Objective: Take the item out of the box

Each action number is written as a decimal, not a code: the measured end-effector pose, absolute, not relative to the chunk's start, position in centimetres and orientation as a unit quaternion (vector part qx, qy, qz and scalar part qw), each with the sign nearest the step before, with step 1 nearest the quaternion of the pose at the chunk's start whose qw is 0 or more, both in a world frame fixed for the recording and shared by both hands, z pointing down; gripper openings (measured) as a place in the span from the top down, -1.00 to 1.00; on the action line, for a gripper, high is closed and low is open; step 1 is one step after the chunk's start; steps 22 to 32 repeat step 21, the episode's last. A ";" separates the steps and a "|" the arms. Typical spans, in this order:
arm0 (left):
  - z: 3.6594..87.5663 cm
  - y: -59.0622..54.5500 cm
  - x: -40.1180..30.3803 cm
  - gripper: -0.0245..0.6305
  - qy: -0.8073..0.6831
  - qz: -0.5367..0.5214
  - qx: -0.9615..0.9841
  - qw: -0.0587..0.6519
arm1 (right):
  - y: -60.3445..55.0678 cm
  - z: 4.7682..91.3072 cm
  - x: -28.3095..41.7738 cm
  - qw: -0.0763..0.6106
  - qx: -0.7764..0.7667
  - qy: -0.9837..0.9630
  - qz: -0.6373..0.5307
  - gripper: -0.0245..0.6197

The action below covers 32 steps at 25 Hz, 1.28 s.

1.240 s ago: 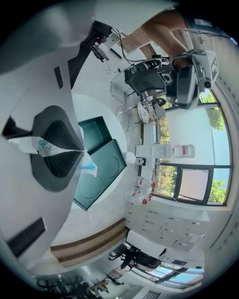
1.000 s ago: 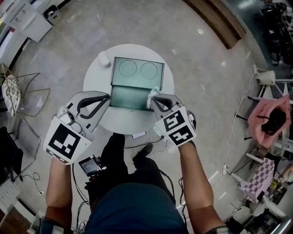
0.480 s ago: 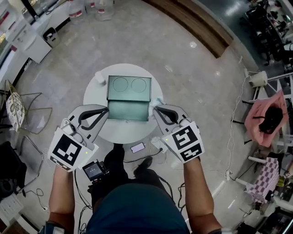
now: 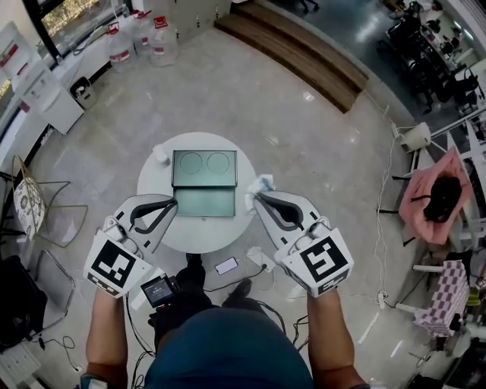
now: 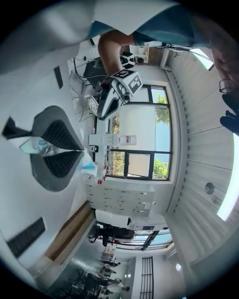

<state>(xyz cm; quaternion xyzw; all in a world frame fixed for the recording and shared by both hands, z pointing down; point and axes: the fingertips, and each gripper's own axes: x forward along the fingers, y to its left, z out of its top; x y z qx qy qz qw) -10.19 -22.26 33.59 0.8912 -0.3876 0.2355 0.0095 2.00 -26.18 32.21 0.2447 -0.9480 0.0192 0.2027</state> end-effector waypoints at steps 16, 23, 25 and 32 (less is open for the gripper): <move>29.6 -18.6 -5.1 0.86 -0.383 0.244 0.891 -0.002 | -22.3 25.5 7.8 0.167 0.261 -0.951 -0.007 0.80; 29.8 -18.3 -4.8 0.86 -0.383 0.247 0.890 -0.002 | -22.1 25.6 8.1 0.170 0.260 -0.951 -0.005 0.80; 29.8 -18.3 -4.8 0.86 -0.383 0.247 0.890 -0.002 | -22.1 25.6 8.1 0.170 0.260 -0.951 -0.005 0.80; 29.8 -18.3 -4.8 0.86 -0.383 0.247 0.890 -0.002 | -22.1 25.6 8.1 0.170 0.260 -0.951 -0.005 0.80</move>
